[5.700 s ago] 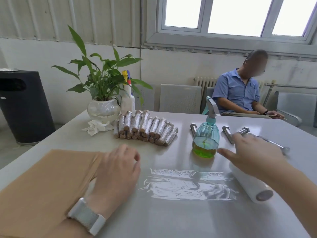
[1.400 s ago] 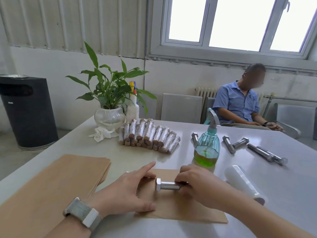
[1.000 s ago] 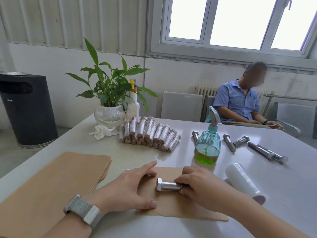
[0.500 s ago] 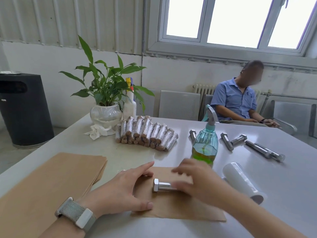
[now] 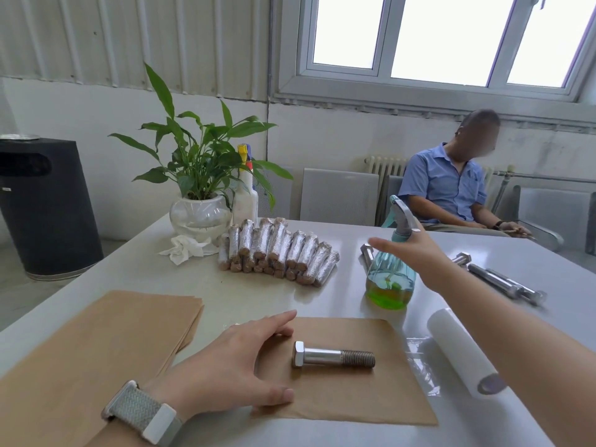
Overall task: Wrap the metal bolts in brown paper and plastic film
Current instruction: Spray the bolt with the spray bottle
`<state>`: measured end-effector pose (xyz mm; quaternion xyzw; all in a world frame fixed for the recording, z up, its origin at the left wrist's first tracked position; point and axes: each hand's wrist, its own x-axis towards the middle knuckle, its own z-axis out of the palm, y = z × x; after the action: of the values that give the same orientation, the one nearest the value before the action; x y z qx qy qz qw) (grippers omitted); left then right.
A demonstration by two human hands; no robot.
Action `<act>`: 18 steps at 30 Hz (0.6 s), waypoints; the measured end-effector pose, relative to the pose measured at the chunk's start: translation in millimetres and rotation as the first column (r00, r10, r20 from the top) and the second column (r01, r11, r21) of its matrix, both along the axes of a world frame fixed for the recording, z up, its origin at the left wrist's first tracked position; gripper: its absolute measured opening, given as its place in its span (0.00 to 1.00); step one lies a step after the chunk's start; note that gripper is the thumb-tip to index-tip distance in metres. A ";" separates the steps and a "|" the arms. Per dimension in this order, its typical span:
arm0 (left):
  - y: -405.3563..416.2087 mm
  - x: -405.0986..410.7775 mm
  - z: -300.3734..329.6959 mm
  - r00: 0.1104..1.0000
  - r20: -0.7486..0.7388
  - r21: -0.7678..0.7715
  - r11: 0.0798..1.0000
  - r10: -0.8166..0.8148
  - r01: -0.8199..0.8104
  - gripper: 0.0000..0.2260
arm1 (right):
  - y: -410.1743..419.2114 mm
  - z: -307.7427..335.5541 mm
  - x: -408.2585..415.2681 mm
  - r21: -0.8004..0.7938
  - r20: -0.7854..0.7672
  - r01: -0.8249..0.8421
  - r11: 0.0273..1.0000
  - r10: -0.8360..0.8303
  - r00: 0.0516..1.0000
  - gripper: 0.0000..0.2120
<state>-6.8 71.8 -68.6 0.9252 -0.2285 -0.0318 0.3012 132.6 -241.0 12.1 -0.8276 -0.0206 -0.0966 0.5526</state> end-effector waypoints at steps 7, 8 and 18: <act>0.4 1.0 0.8 1.000 -0.004 0.016 1.000 -0.008 0.008 0.43 | 4.9 -7.1 7.3 -0.047 0.077 0.102 0.994 -0.098 0.992 0.16; 0.5 0.9 1.2 1.000 -0.006 0.017 1.000 -0.008 0.008 0.43 | 7.9 -7.4 4.1 -0.042 0.093 0.103 0.994 -0.099 0.991 0.14; 0.8 0.6 -0.1 1.000 -0.005 0.007 1.000 -0.007 0.007 0.43 | 28.1 54.6 -89.4 -0.118 -0.021 -0.315 0.942 0.315 0.949 0.28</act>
<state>-6.3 72.6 -68.6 0.9255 -0.2308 -0.0358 0.2982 43.2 -212.8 66.7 -0.8454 -0.1579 -0.0050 0.5102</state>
